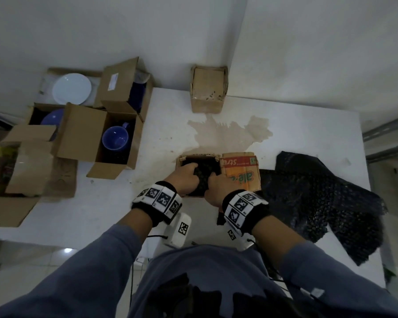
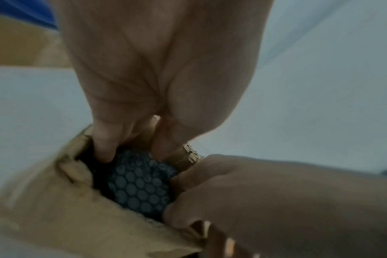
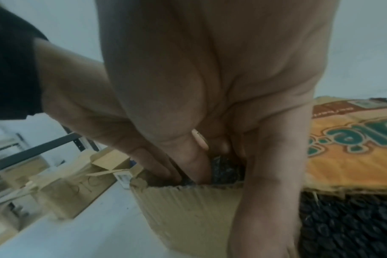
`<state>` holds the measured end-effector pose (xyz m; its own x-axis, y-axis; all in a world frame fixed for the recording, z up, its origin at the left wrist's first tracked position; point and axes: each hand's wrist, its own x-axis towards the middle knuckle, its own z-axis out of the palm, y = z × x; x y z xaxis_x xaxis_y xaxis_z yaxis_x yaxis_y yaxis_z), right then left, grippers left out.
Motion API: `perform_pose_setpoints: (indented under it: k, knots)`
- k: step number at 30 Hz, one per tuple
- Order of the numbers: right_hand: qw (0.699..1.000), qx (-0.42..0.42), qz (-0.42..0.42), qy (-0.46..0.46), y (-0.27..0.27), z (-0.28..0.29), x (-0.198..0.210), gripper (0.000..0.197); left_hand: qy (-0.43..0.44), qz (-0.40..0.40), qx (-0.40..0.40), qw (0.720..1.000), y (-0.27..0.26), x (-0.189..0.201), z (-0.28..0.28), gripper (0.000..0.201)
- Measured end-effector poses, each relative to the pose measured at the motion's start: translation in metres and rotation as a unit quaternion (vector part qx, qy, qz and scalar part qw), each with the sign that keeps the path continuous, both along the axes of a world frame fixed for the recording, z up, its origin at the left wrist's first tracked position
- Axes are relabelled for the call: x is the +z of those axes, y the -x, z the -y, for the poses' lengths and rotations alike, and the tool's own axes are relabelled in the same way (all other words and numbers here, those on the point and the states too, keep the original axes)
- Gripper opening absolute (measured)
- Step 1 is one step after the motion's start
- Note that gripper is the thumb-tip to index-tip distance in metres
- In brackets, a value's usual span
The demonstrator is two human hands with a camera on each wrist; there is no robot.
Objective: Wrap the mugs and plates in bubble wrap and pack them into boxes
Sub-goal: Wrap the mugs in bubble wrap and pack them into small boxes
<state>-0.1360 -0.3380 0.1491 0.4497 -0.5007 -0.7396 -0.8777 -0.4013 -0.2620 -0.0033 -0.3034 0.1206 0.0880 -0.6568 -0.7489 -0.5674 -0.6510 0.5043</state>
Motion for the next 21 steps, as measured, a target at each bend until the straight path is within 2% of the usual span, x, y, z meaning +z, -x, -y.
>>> perform_pose_setpoints:
  k: [3,6,8,11,13,15,17,19,21]
  knots:
    - [0.998,0.036,0.007,0.054,-0.001,-0.006,0.003,0.033,0.08,0.077,-0.095,0.989,0.001,0.002,-0.01,0.046]
    - [0.989,0.032,0.07,0.128,0.006,-0.008,0.004,0.023,0.233,0.188,-0.087,0.95,-0.006,0.007,-0.018,0.033]
    - [0.975,-0.009,0.122,0.186,0.021,-0.002,0.001,0.023,0.317,0.192,-0.103,0.923,-0.015,0.006,-0.02,0.04]
    - [0.936,-0.145,0.177,0.269,0.056,0.013,-0.004,0.033,0.298,0.146,-0.193,0.923,-0.025,-0.005,-0.021,0.072]
    - [0.915,-0.235,0.16,0.288,0.078,0.022,-0.014,0.047,0.271,0.155,-0.233,0.921,-0.025,-0.016,-0.02,0.076]
    - [0.897,-0.352,0.137,0.229,0.097,0.027,-0.025,0.065,0.258,0.153,-0.219,0.929,-0.022,-0.021,-0.021,0.078]
    - [0.851,-0.475,0.19,0.121,0.108,0.029,-0.032,0.077,0.26,0.148,-0.198,0.933,-0.019,-0.021,-0.023,0.082]
    - [0.801,-0.526,0.267,0.1,0.11,0.024,-0.03,0.072,0.267,0.129,-0.187,0.937,-0.017,-0.019,-0.027,0.081]
    - [0.781,-0.503,0.344,0.139,0.103,0.016,-0.023,0.06,0.279,0.072,-0.139,0.947,-0.018,-0.018,-0.033,0.07]
